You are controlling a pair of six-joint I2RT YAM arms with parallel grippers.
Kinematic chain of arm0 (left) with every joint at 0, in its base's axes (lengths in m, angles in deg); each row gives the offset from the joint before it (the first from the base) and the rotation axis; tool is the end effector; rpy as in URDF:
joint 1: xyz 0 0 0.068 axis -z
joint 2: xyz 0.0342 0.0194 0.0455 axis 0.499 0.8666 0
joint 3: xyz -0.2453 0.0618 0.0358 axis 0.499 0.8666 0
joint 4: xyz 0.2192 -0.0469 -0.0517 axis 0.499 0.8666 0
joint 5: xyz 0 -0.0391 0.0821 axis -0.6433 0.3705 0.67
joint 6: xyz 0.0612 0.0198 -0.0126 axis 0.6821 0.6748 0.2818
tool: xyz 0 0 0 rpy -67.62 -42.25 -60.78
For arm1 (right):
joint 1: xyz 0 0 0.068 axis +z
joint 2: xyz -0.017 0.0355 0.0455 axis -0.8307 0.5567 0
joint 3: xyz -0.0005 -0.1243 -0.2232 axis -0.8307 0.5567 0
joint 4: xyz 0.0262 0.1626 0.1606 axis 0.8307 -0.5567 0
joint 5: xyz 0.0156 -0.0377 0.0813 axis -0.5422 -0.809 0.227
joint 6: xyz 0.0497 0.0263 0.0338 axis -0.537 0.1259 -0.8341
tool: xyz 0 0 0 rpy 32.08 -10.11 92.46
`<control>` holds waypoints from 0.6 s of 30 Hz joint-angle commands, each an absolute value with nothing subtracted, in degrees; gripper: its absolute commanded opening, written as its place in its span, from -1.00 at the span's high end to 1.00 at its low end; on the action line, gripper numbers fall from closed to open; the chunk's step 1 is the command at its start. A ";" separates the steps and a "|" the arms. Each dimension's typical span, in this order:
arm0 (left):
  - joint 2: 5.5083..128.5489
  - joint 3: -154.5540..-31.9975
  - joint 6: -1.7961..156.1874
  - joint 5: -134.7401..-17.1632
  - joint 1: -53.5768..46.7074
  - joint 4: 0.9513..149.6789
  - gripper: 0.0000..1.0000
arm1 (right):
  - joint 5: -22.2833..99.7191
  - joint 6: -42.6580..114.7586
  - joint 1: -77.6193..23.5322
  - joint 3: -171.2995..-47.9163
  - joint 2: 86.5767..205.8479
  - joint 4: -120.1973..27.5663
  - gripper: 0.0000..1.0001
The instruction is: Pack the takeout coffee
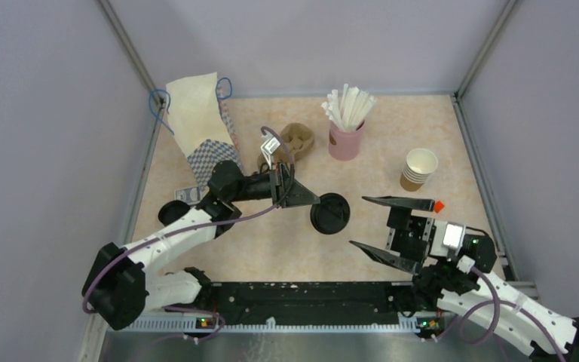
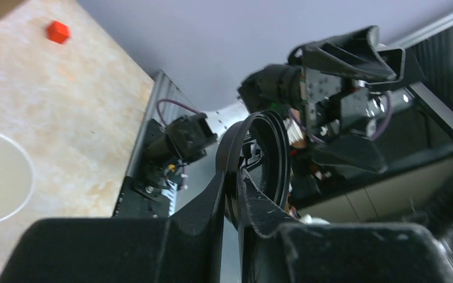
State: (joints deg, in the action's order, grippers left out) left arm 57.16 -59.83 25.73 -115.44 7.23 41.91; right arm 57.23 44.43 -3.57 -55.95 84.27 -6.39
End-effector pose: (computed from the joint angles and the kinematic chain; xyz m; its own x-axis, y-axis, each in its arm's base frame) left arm 0.1689 -0.1761 0.3122 -0.8273 -0.1250 -0.5477 0.5557 -0.0390 -0.8305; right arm 0.0335 0.0811 0.3454 0.4325 0.5252 -0.7329 -0.9000 0.3001 -0.3161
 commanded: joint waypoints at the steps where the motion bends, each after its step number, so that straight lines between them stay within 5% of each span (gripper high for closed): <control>1: 60.04 -61.78 15.67 -124.33 7.07 24.10 0.66 | 61.38 56.19 -3.96 -55.72 83.24 -6.94 -0.64; 11: 60.22 -62.43 13.04 -120.29 7.07 22.83 0.68 | 48.82 57.62 -3.92 -49.67 81.35 -3.33 -0.69; 18: 59.32 -62.53 10.24 -118.32 7.09 20.43 0.70 | 59.17 55.69 -3.96 -47.57 87.64 6.83 -0.79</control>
State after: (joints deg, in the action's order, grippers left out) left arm 60.90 -60.50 12.90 -119.85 7.26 26.22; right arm 53.69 54.81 -3.57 -48.63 83.92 -1.38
